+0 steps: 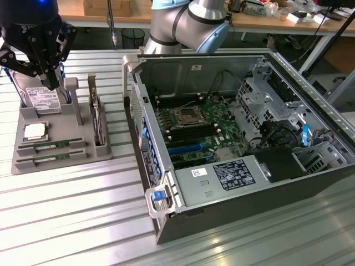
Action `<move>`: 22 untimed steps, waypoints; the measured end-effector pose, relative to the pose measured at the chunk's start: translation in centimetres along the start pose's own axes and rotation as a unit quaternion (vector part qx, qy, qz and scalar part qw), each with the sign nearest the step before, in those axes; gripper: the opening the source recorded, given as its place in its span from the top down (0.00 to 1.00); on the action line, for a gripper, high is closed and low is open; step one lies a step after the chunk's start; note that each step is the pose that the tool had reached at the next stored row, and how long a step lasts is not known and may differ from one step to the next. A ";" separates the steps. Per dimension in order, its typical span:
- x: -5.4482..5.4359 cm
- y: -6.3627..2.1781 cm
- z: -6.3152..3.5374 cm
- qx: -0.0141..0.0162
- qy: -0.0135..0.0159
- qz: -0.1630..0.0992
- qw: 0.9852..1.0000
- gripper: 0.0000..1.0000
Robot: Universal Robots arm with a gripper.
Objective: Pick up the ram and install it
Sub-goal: 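Pick up the ram and move it above insertion slot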
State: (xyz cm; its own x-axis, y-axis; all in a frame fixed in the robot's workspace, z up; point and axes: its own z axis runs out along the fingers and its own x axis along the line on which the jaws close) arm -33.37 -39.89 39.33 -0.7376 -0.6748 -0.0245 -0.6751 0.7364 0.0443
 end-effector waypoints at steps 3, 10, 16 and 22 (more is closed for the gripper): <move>0.0 0.00 0.00 -0.001 0.002 -0.038 0.999 0.89; 0.0 0.00 0.00 -0.002 0.004 -0.082 0.997 0.89; 0.0 0.00 0.00 -0.003 0.006 -0.126 0.992 0.89; 0.0 0.00 0.00 -0.004 0.008 -0.173 0.985 0.89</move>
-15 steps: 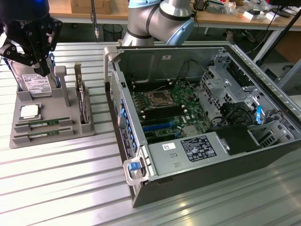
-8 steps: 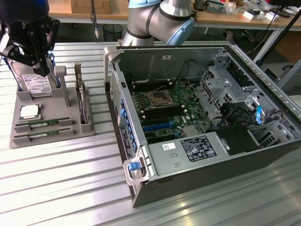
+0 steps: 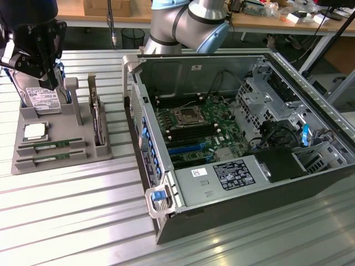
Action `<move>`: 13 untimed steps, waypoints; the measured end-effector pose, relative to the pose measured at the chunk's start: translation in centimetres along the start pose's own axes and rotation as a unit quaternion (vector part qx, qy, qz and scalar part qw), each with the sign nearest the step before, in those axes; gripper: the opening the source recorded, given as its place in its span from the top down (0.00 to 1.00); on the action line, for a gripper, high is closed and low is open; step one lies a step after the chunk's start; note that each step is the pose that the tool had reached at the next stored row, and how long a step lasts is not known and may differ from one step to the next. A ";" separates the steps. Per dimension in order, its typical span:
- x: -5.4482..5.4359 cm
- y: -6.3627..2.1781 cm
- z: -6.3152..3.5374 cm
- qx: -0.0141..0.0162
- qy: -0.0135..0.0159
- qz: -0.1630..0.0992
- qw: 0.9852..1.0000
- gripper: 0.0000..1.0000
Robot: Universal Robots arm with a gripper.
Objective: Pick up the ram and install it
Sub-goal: 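Pick up the ram and move it above insertion slot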
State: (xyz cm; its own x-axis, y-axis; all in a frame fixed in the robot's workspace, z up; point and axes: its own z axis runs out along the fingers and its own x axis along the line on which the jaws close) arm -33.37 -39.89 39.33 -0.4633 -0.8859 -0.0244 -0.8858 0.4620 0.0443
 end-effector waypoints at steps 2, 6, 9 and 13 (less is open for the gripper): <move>0.0 0.00 0.00 -0.001 0.001 -0.023 1.000 0.89; 0.0 0.00 0.00 -0.001 0.002 -0.056 0.998 0.89; 0.0 0.00 0.00 -0.002 0.004 -0.090 0.996 0.89; 0.0 0.00 0.01 -0.003 0.005 -0.119 0.993 0.89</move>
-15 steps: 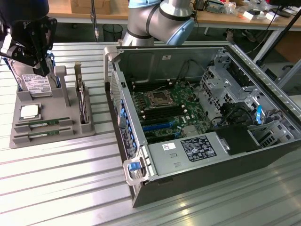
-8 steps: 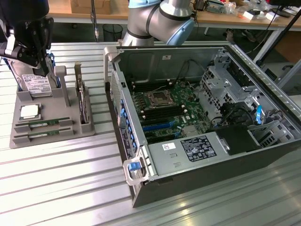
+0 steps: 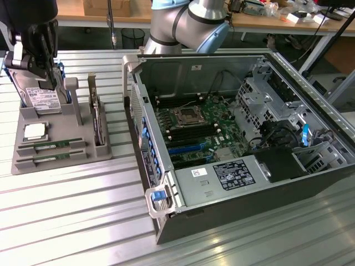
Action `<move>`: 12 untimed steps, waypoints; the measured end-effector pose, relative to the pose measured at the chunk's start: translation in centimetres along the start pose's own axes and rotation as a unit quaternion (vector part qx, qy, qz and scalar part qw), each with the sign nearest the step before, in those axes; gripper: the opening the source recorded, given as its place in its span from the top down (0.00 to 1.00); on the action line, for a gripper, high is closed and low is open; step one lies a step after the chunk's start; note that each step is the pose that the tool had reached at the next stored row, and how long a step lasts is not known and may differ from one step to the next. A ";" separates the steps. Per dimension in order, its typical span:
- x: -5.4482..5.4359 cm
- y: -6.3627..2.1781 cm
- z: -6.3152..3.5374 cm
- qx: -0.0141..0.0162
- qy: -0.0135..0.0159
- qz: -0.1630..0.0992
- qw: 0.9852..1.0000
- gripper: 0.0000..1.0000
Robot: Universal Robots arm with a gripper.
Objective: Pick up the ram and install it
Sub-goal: 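Pick up the ram and move it above insertion slot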
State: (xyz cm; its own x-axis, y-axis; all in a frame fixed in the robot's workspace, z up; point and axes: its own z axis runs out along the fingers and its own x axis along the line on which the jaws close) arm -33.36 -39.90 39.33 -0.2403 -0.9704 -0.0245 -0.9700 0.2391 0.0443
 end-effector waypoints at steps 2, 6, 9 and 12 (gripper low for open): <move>0.0 0.00 0.00 -0.001 0.001 -0.021 1.000 0.89; 0.0 0.00 0.01 -0.001 0.002 -0.049 0.999 0.89; 0.0 0.00 0.02 -0.002 0.004 -0.085 0.996 0.89; 0.0 -0.01 0.03 -0.003 0.005 -0.113 0.994 0.89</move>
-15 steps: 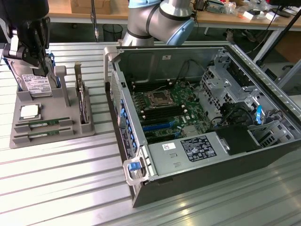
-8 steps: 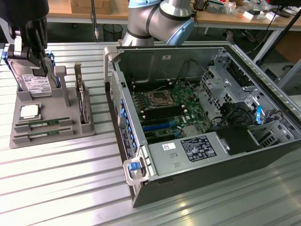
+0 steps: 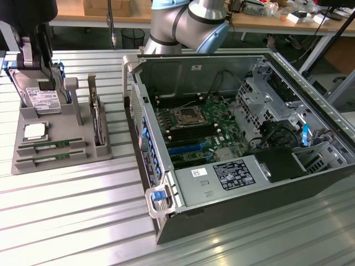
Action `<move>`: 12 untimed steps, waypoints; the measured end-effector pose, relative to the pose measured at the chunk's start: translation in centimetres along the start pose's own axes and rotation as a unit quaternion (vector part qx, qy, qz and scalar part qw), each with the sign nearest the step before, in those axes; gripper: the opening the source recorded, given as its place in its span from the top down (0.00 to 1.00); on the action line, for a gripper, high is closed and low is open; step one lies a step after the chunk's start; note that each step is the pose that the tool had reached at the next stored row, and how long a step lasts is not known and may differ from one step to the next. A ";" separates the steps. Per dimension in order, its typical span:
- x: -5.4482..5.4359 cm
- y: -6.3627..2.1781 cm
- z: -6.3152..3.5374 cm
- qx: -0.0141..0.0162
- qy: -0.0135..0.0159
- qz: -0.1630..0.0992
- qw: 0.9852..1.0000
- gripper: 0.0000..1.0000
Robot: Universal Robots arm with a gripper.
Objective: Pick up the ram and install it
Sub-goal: 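Pick up the ram and move it above insertion slot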
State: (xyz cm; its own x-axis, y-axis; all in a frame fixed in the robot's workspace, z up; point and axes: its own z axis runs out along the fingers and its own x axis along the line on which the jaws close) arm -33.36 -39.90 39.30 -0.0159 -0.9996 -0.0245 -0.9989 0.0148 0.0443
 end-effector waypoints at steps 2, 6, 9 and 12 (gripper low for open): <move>0.0 0.01 0.00 0.000 0.001 -0.014 1.000 0.89; 0.0 0.00 0.11 0.000 -0.001 0.015 1.000 0.89; 0.0 -0.01 0.29 0.001 -0.002 0.046 0.999 0.89; 0.0 -0.02 0.40 0.001 -0.003 0.060 0.998 0.89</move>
State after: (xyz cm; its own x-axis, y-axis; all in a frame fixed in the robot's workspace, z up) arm -33.36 -39.91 38.90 -0.1360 -0.9904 -0.0244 -0.9899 0.1348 0.0444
